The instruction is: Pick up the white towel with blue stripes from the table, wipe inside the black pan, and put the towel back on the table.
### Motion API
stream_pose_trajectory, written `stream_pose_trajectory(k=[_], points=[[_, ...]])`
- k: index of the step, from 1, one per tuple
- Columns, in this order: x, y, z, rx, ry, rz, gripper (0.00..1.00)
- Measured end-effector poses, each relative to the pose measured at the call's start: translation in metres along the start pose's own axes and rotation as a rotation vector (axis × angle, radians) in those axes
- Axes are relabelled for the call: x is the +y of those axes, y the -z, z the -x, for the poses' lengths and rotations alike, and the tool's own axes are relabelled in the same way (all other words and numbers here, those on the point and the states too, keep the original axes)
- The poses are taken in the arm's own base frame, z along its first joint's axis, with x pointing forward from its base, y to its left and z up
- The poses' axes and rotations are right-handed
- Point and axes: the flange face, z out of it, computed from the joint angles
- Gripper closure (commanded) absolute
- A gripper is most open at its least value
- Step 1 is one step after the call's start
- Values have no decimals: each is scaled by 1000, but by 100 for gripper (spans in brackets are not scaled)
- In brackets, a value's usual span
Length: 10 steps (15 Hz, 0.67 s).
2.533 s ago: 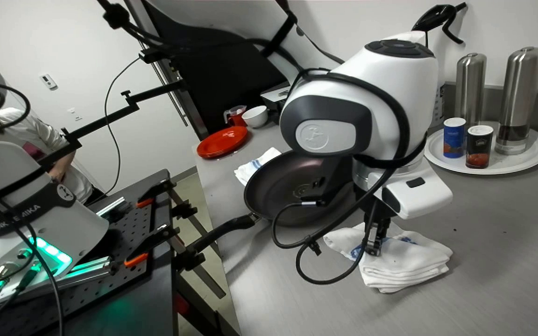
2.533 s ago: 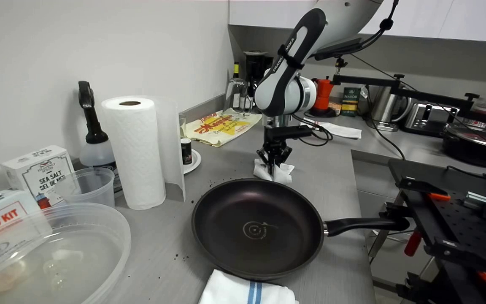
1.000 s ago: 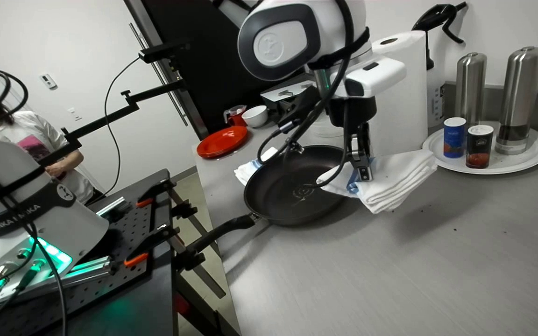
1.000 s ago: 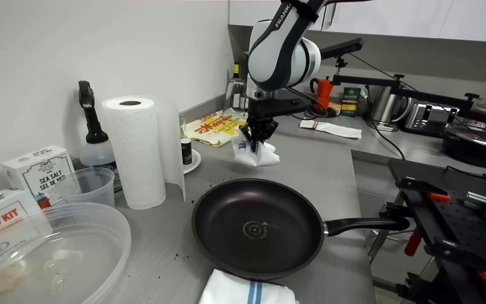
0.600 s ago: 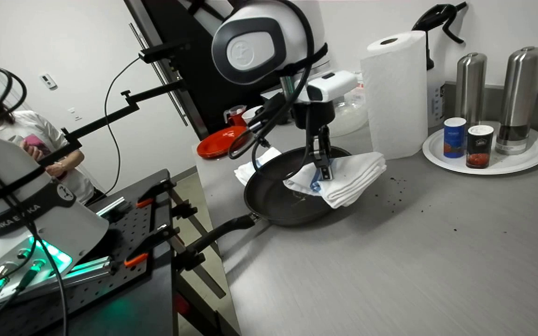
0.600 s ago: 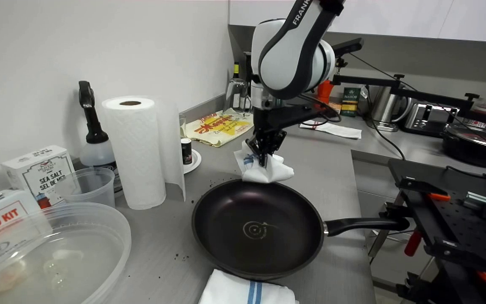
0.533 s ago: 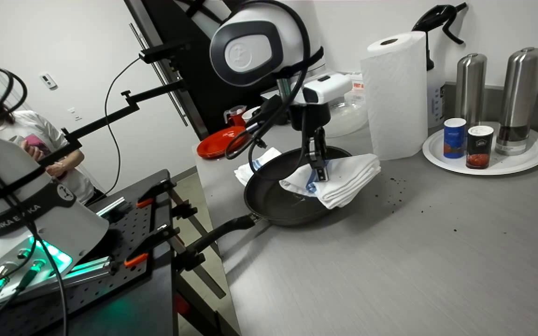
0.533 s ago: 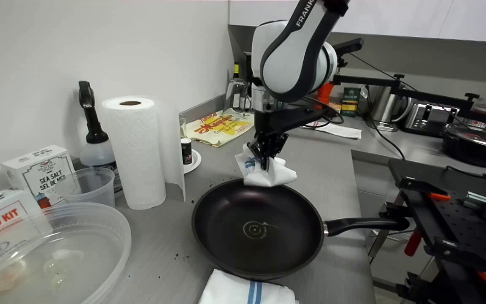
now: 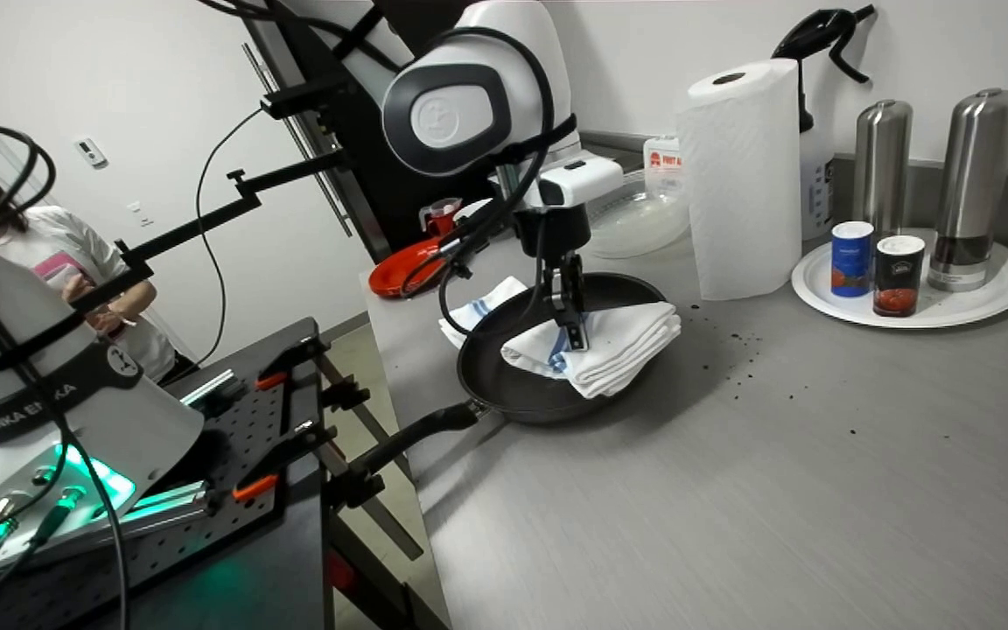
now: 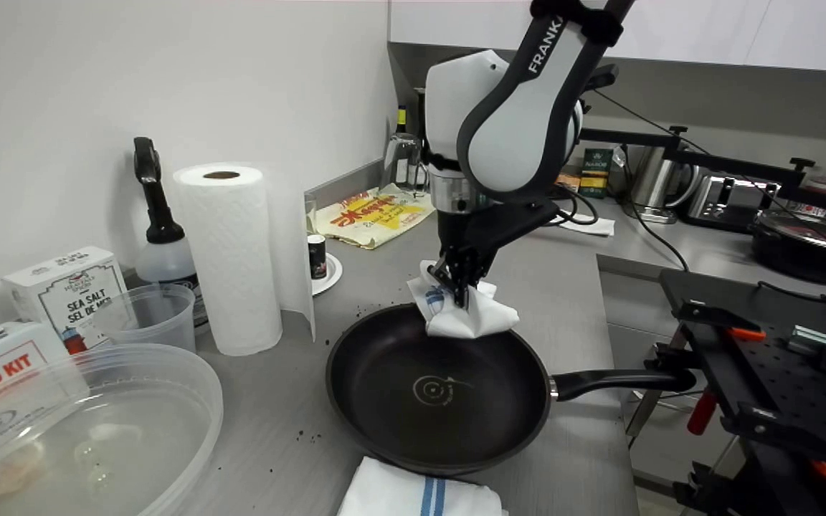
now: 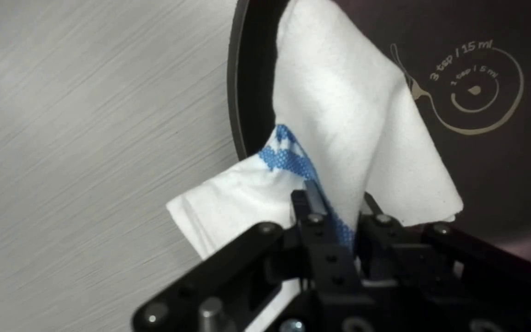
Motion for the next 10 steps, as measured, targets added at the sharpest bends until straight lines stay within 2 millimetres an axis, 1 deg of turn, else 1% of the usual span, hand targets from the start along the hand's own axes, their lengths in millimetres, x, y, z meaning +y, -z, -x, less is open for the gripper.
stream_pose_trajectory(k=[7, 10], points=[[-11, -24, 14, -7, -17, 71, 97], [-16, -34, 15, -7, -48, 89, 97]])
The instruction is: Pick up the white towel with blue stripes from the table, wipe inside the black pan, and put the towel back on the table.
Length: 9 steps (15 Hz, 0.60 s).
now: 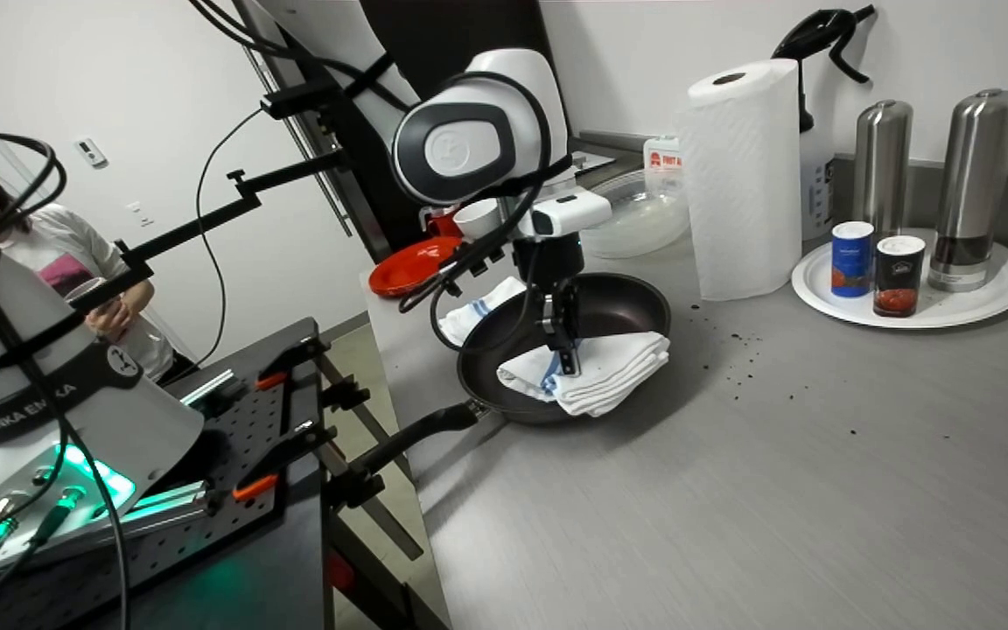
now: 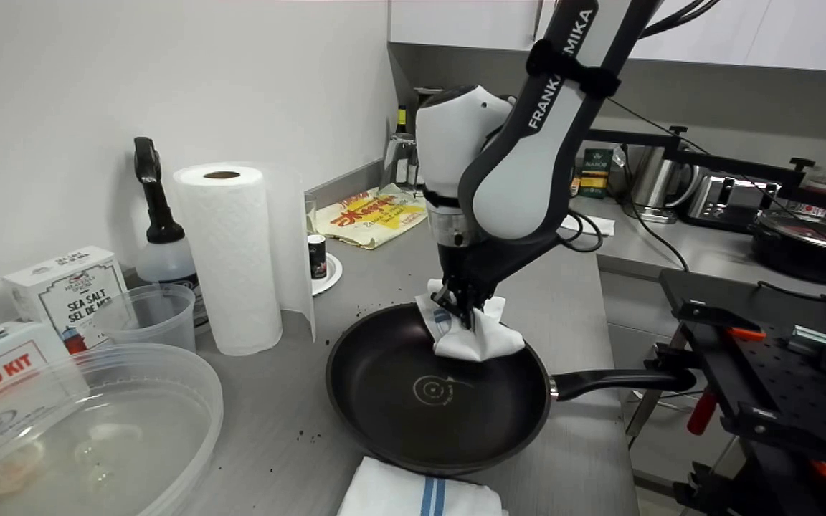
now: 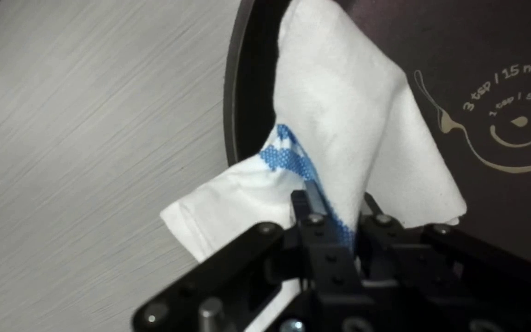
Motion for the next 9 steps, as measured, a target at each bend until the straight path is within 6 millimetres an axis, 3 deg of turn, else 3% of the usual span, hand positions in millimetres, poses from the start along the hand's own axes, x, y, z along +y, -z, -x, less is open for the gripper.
stream_pose_trajectory(k=[9], points=[[-9, -31, -16, 13, -75, 44, 97]])
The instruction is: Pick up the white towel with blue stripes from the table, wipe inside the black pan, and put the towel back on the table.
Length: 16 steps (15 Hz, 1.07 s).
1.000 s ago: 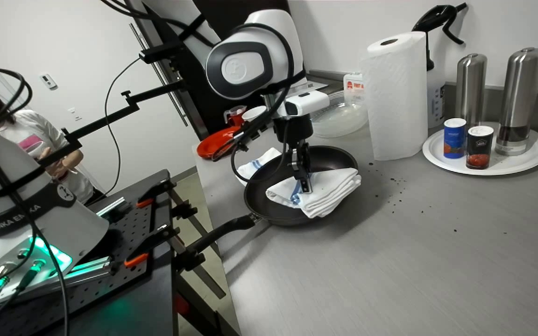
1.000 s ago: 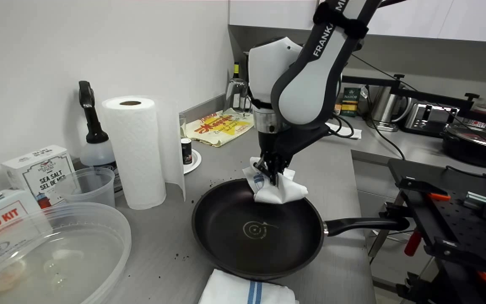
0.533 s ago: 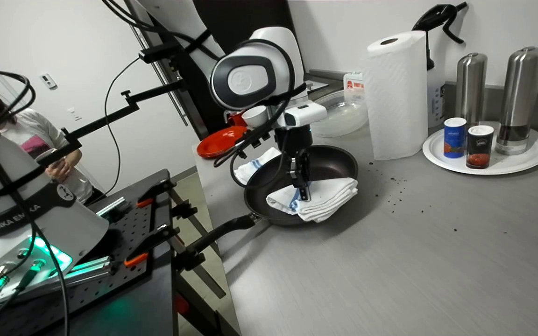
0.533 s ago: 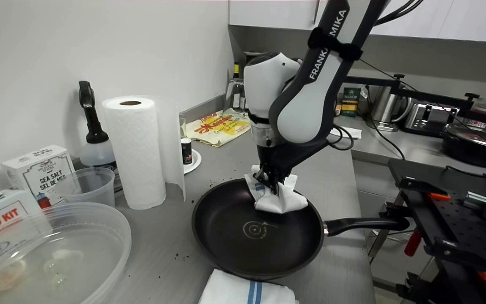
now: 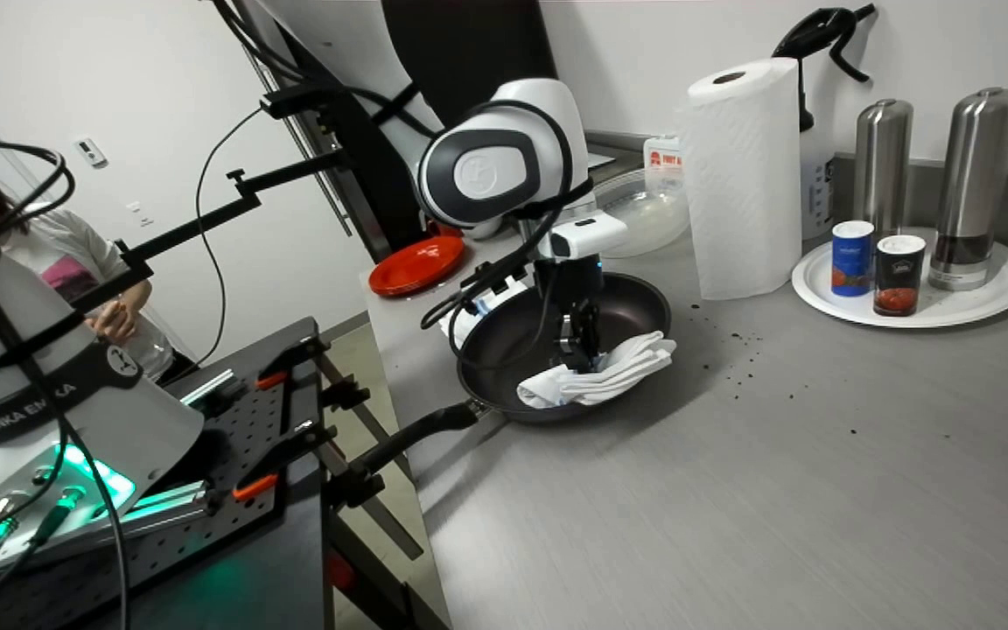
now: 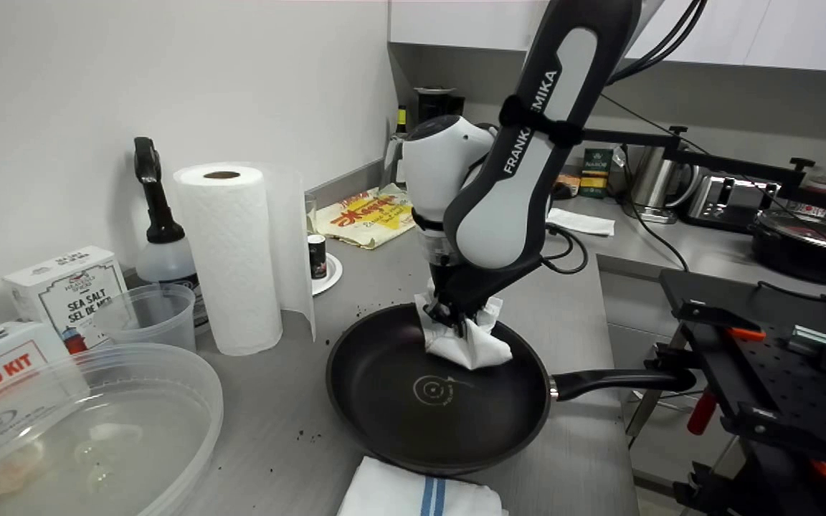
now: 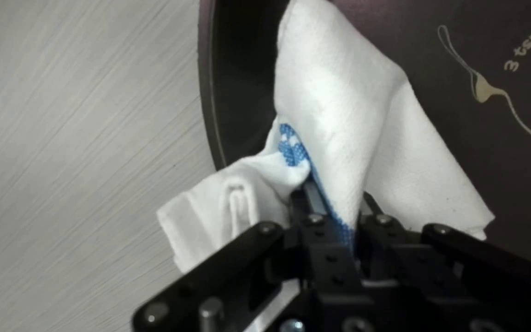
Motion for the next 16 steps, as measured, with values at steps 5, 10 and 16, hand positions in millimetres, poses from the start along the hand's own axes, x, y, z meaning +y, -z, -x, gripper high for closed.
stream_pose_trajectory(k=[5, 10, 16], points=[[-4, -7, -3, -4, -15, 13, 97], [-9, -11, -6, -33, -16, 27, 97], [-28, -13, -2, -72, 5, 28, 97]])
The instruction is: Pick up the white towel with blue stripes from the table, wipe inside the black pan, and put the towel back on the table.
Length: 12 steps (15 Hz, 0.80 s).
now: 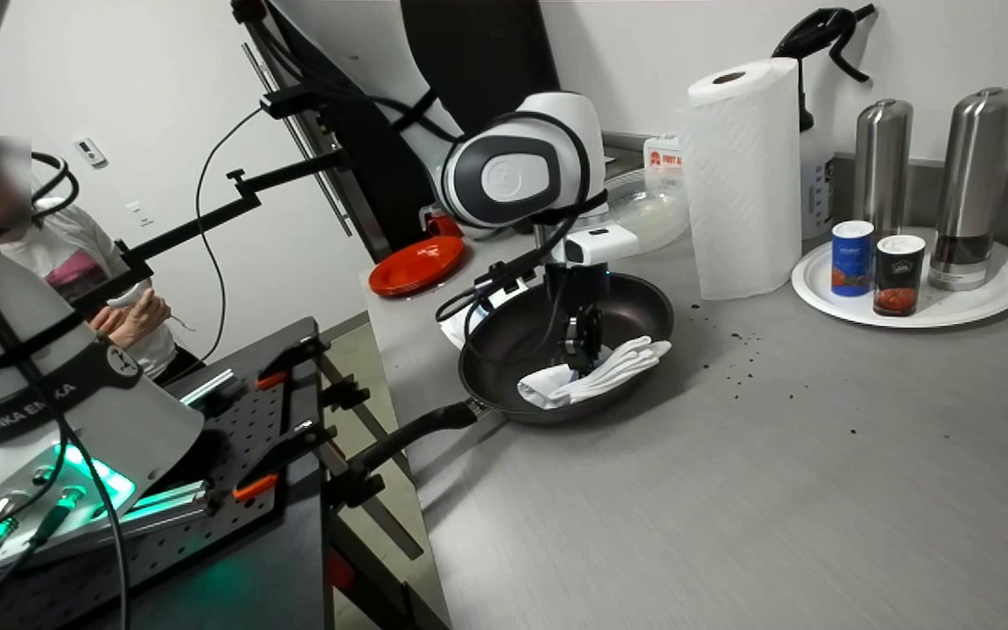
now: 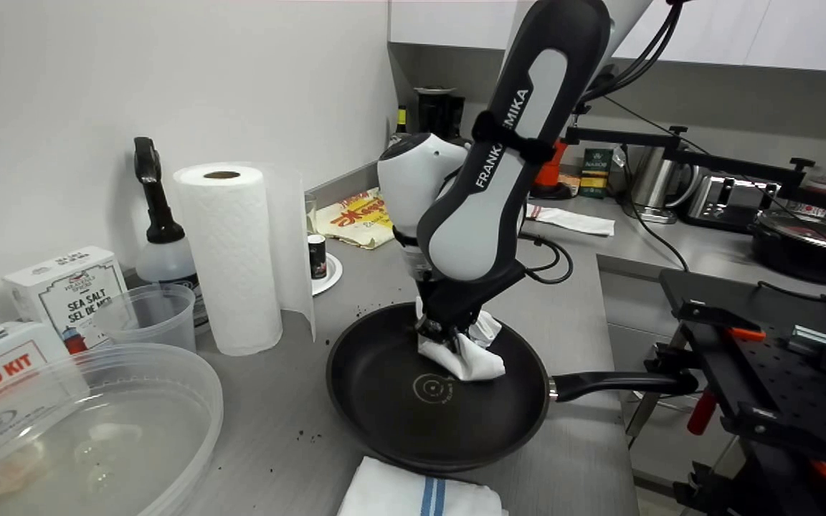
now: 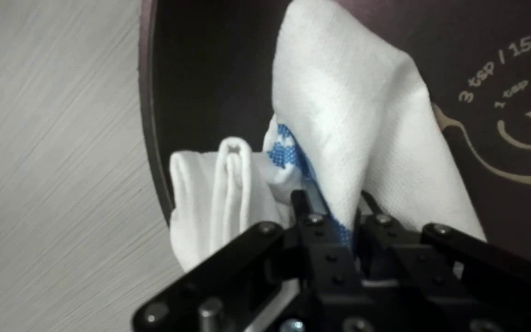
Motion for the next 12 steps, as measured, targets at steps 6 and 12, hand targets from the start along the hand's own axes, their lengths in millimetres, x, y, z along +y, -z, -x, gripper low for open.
stream_pose_trajectory(k=[6, 12], points=[[-27, 8, 16, -23, 39, -14, 97], [-62, 18, 48, -44, 55, -35, 97]])
